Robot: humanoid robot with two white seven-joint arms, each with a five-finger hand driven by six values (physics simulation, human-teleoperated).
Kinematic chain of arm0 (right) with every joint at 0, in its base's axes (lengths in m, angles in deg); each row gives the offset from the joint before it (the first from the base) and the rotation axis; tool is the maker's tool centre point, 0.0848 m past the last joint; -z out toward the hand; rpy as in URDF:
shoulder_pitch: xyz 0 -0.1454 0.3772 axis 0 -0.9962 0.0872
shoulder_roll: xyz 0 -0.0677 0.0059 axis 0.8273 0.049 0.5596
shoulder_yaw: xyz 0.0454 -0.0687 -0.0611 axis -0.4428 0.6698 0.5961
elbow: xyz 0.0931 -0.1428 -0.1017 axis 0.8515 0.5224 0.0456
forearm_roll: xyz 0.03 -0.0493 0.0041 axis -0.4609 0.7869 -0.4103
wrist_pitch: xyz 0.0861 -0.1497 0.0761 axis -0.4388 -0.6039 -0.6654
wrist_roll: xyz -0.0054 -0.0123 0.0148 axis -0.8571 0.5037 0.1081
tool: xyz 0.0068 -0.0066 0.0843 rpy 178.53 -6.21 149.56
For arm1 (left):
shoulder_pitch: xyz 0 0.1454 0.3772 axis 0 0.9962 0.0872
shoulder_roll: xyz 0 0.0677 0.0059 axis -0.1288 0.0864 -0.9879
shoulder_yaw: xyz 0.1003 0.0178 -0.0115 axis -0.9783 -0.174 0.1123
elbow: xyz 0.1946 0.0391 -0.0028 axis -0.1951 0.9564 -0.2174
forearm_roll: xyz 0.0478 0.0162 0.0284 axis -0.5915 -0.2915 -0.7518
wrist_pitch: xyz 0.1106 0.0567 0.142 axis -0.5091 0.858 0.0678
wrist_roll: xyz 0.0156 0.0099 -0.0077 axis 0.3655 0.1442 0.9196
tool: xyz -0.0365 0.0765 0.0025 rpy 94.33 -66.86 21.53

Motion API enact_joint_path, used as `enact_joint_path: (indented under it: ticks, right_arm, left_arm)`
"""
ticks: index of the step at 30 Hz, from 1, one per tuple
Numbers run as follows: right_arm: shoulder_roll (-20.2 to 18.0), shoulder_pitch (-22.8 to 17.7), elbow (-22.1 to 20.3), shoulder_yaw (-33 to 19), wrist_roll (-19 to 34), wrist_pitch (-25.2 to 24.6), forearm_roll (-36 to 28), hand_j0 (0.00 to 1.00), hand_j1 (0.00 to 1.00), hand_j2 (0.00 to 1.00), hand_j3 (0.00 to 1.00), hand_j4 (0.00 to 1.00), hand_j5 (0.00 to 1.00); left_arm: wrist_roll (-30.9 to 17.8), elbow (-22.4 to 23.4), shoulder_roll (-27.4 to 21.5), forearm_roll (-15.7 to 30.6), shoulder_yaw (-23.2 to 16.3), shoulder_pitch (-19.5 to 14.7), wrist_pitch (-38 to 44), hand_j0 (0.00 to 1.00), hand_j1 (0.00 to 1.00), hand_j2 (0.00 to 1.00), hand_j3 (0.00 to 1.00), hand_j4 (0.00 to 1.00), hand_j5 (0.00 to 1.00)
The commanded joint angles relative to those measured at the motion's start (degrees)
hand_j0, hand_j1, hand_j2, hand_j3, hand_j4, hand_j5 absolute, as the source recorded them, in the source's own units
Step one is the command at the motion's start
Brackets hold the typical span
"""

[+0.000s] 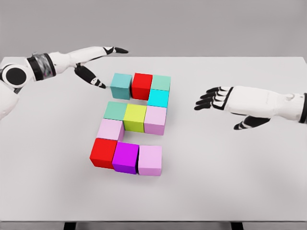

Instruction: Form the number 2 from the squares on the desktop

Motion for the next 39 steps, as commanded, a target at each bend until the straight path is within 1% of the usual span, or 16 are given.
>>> enact_joint_path:
  ticks: [1,3,4,5,7,9,12,13,15,16,18,22,26,29,33,39]
  right_arm:
    - [-0.3,-0.1,0.0,-0.4,0.0,-0.2,-2.8,1.0,1.0,1.0,1.0,1.0,1.0]
    - [-0.3,-0.2,0.0,-0.3,0.0,-0.2,-3.8,1.0,1.0,1.0,1.0,1.0,1.0]
    - [-0.3,-1.2,0.0,0.2,0.0,-0.2,-3.5,1.0,1.0,1.0,1.0,1.0,1.0]
    - [-0.3,-2.7,-0.1,1.1,0.0,-0.2,-2.4,1.0,1.0,1.0,1.0,1.0,1.0]
    - [-0.3,-2.9,-0.7,3.2,0.0,-0.2,2.1,1.0,1.0,1.0,1.0,1.0,1.0]
    - [-0.3,-1.3,-0.8,9.1,0.0,-0.2,8.0,1.0,1.0,1.0,1.0,1.0,1.0]
    - [0.3,1.1,-0.8,13.5,0.0,-0.2,11.9,1.0,1.0,1.0,1.0,1.0,1.0]
    - [1.1,2.7,-0.8,16.7,0.0,-0.2,13.5,1.0,1.0,1.0,1.0,1.0,1.0]
    - [1.7,4.1,-0.8,19.2,0.0,-0.2,14.8,1.0,1.0,1.0,1.0,1.0,1.0]
    - [2.3,5.3,-0.8,21.6,0.0,-0.2,15.6,1.0,1.0,1.0,1.0,1.0,1.0]
    - [3.2,6.9,-0.8,24.1,0.0,-0.2,15.8,1.0,1.0,1.0,1.0,1.0,1.0]
    - [4.1,7.9,-0.8,27.1,0.0,-0.2,15.8,1.0,1.0,1.0,1.0,1.0,1.0]
    - [5.3,9.9,-1.0,28.2,0.0,-0.2,15.8,1.0,1.0,1.0,1.0,1.0,1.0]
    - [5.8,10.4,-1.0,28.7,0.0,-0.2,15.7,1.0,1.0,1.0,1.0,1.0,1.0]
    - [6.8,11.8,-1.0,32.4,0.0,-0.2,15.7,1.0,1.0,1.0,1.0,1.0,1.0]
    - [7.5,12.7,-1.0,33.7,0.0,-0.2,15.7,1.0,1.0,1.0,1.0,1.0,1.0]
  left_arm:
    - [0.0,5.2,1.9,0.1,0.1,-0.1,0.2,1.0,1.0,1.0,1.0,1.0,1.0]
    - [0.0,8.6,3.6,0.1,0.1,-0.4,0.3,1.0,1.0,1.0,1.0,1.0,1.0]
    - [0.0,8.9,3.7,-1.0,0.1,-0.4,0.3,1.0,1.0,1.0,1.0,1.0,1.0]
    - [0.1,9.1,3.7,-2.3,0.8,-0.4,0.4,1.0,1.0,1.0,1.0,1.0,1.0]
    - [0.1,9.6,4.5,-4.8,2.8,-0.4,1.5,1.0,1.0,1.0,1.0,1.0,1.0]
    - [0.4,11.7,5.9,-7.8,3.9,-0.6,2.8,1.0,1.0,1.0,1.0,1.0,1.0]
    - [0.4,12.6,6.5,-8.3,4.5,-0.6,2.9,1.0,1.0,1.0,1.0,1.0,1.0]
    - [0.4,12.8,6.6,-8.3,4.5,-0.6,2.9,1.0,1.0,1.0,1.0,1.0,1.0]
    - [0.4,14.3,7.7,-8.4,4.6,-0.7,2.9,1.0,1.0,1.0,1.0,1.0,1.0]
    - [0.5,15.4,8.7,-10.0,4.8,-0.7,2.9,1.0,1.0,1.0,1.0,1.0,1.0]
    - [0.5,17.3,10.2,-11.8,5.2,-1.4,3.3,1.0,1.0,1.0,1.0,1.0,1.0]
    - [0.7,17.9,12.0,-13.0,5.2,-2.7,7.9,1.0,1.0,1.0,1.0,1.0,1.0]
    - [4.8,17.9,13.3,-16.9,5.2,-2.7,10.3,1.0,1.0,1.0,1.0,1.0,1.0]
    - [4.9,17.9,13.5,-17.0,5.2,-2.7,10.3,1.0,1.0,1.0,1.0,1.0,1.0]
    - [4.9,17.8,13.6,-16.9,5.2,-2.7,10.2,1.0,1.0,1.0,1.0,1.0,1.0]
    - [4.9,17.5,14.7,-16.8,5.1,-2.7,10.3,1.0,1.0,1.0,1.0,1.0,1.0]
